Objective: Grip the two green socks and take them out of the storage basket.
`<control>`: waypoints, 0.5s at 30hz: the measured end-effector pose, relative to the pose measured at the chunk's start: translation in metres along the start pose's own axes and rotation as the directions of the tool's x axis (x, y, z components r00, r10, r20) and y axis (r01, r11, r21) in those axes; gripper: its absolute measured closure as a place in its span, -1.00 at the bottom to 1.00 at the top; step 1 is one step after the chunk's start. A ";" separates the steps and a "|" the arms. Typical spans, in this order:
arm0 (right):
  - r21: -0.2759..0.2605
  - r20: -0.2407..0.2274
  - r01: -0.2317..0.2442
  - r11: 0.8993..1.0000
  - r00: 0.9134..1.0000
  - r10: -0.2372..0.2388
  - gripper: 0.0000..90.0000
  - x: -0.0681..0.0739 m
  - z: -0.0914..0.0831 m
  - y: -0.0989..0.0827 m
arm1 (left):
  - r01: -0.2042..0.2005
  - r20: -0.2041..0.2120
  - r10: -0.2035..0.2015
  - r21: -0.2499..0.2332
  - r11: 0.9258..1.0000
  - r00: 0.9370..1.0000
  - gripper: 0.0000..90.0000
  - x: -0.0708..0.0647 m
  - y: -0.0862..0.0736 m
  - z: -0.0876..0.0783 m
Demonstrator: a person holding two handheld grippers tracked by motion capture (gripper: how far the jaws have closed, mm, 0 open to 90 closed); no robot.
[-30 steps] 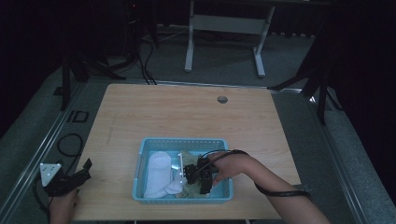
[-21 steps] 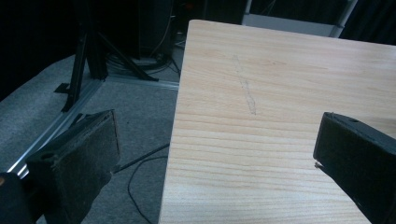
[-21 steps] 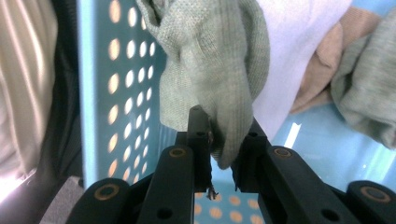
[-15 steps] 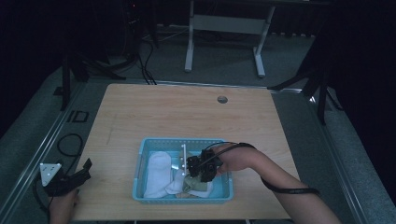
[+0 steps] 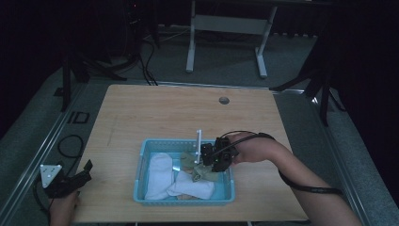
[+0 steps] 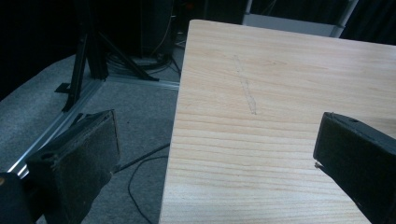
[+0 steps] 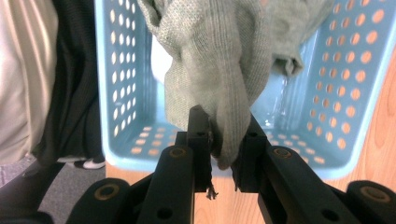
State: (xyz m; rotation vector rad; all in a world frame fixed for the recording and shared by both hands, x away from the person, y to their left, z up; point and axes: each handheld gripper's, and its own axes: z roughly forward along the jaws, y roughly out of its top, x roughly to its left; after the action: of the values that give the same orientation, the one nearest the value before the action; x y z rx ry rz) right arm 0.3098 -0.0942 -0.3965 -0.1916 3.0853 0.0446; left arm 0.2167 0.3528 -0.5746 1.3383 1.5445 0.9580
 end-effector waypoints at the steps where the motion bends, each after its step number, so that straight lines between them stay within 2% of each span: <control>1: 0.000 0.004 -0.004 1.000 1.000 0.004 0.77 0.000 -0.003 -0.003 | 0.000 0.000 0.000 0.001 1.000 1.000 -0.99 0.000 0.000 0.000; 6: -0.002 0.009 -0.035 0.999 0.999 0.035 0.77 0.000 -0.014 -0.025 | 0.001 0.001 -0.001 0.003 1.000 1.000 -0.98 0.000 0.000 0.000; 7: -0.002 0.009 -0.035 0.999 0.999 0.035 0.77 0.000 -0.014 -0.025 | 0.001 0.001 -0.001 0.003 1.000 1.000 -0.98 0.000 0.000 0.000; 8: -0.005 0.013 -0.043 0.999 0.999 0.043 0.77 0.001 -0.015 -0.030 | 0.000 -0.001 0.000 0.003 1.000 1.000 -0.98 0.000 0.000 0.000; 9: -0.017 0.019 -0.069 0.997 0.997 0.069 0.77 0.000 -0.020 -0.045 | 0.000 -0.001 0.000 0.003 1.000 1.000 -0.98 0.000 0.000 0.000; 10: -0.017 0.019 -0.069 0.997 0.997 0.069 0.77 0.000 -0.020 -0.045 | 0.001 -0.001 -0.001 0.003 1.000 1.000 -0.98 0.000 0.000 0.000; 11: -0.021 0.021 -0.086 0.996 0.996 0.087 0.77 -0.001 -0.022 -0.055 | 0.000 -0.002 0.000 0.005 1.000 1.000 -0.98 0.000 0.000 0.000; 12: -0.021 0.021 -0.086 0.996 0.996 0.087 0.77 -0.001 -0.022 -0.055 | 0.000 -0.002 0.000 0.005 1.000 1.000 -0.98 0.000 0.000 0.000; 15: -0.022 0.021 -0.116 0.993 0.993 0.117 0.77 -0.001 -0.026 -0.073 | 0.000 -0.003 0.000 0.006 1.000 1.000 -0.98 0.000 0.000 0.001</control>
State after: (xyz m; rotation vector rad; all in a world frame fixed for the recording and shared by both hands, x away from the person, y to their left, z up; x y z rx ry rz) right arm 0.3187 -0.1672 -0.3729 -0.0115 3.0710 0.0821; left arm 0.2173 0.3527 -0.5745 1.3411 1.5510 0.9566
